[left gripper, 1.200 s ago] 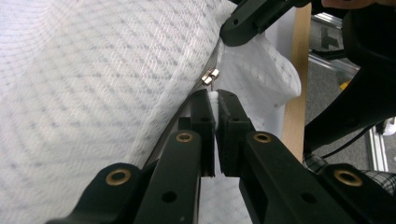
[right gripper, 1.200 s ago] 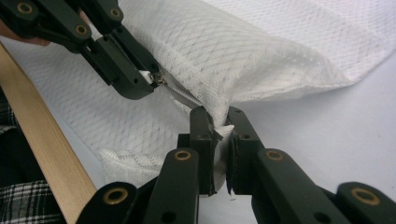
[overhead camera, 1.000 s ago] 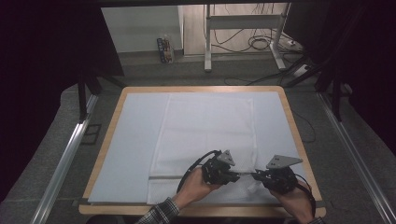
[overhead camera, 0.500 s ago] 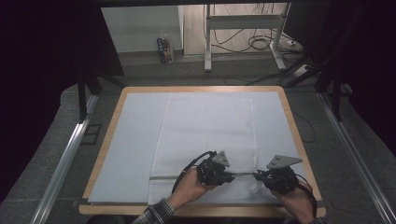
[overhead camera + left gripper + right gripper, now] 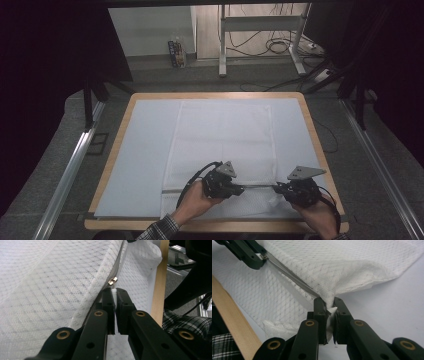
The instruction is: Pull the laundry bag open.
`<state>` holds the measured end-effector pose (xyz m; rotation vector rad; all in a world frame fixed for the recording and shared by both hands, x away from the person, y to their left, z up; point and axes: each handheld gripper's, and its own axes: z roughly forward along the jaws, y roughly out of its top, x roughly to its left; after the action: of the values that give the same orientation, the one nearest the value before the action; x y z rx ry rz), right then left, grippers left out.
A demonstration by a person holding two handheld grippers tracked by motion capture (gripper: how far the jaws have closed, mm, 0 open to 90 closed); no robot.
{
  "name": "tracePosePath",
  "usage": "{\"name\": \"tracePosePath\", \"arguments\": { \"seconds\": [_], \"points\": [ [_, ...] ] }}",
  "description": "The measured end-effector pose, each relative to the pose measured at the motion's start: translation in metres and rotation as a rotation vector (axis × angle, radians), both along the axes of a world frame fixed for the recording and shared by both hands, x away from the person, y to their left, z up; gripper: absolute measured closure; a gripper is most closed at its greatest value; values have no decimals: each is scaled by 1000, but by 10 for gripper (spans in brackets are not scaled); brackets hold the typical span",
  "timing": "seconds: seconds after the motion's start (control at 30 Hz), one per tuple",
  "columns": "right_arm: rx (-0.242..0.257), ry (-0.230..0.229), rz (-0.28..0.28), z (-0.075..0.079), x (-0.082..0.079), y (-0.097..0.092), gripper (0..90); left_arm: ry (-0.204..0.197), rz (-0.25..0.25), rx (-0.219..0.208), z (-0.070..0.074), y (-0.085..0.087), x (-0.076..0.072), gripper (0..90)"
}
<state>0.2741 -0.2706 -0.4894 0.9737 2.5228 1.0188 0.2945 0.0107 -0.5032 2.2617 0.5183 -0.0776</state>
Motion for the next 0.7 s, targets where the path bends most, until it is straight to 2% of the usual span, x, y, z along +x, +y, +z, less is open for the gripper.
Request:
{"name": "tracePosePath", "arguments": {
  "seconds": [0.4,0.7],
  "points": [
    [0,2,-5,-1,1,0,820,4,18,-6,1,14,-1,872],
    [-12,4,-5,-2,1,1,820,0,26,7,0,21,-5,872]
  ]
}}
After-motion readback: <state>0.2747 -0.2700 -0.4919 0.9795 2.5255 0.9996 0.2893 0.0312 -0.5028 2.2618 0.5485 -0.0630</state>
